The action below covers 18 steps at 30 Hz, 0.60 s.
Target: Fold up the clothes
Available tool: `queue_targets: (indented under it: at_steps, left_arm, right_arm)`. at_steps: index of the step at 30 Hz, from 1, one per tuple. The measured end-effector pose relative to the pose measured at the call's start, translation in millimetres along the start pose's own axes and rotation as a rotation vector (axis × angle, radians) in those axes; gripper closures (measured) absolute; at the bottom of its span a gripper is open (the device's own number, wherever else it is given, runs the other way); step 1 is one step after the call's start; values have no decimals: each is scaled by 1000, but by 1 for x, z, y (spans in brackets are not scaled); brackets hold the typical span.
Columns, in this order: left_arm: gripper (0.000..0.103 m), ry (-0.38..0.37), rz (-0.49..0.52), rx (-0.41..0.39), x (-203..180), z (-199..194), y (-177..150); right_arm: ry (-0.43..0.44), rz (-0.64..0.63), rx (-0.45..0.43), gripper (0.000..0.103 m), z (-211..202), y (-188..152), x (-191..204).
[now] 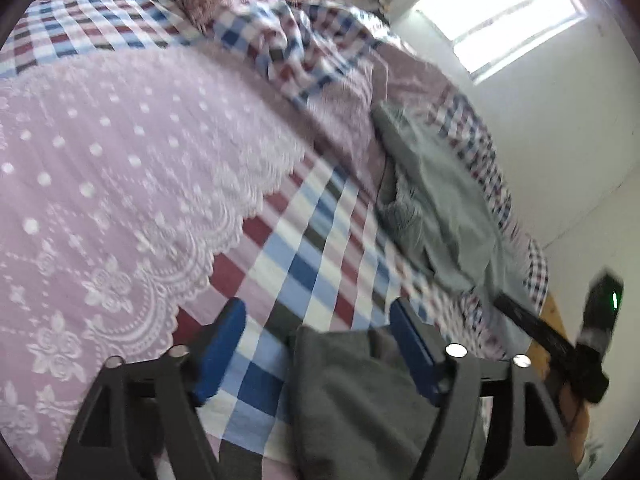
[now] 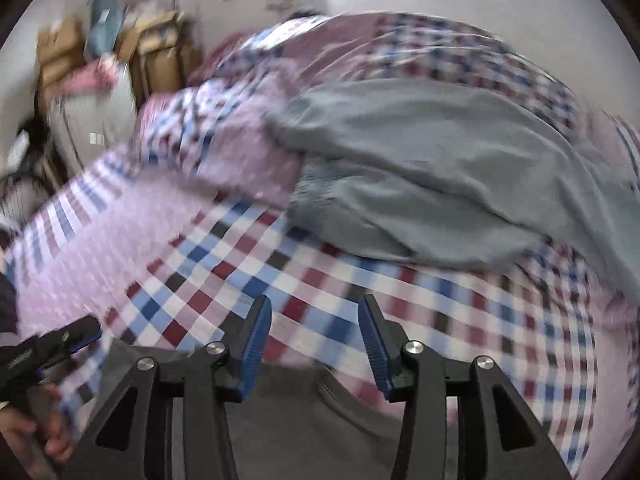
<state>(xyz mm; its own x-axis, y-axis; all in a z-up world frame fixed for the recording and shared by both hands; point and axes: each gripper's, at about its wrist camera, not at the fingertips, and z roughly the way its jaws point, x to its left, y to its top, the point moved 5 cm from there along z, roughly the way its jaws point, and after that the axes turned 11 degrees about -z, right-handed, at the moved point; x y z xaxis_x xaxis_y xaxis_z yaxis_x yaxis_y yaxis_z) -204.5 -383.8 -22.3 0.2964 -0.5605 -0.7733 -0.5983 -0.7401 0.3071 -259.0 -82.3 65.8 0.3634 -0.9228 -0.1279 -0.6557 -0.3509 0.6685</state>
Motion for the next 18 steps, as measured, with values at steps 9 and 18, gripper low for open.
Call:
queue_targets:
  at_steps: [9, 18]
  left_arm:
    - [22, 41, 262, 3, -49, -30, -19]
    - [22, 290, 770, 43, -72, -65, -124]
  right_arm:
    - [-46, 318, -46, 52, -138, -127, -106]
    - [192, 545, 4, 50, -124, -242, -120]
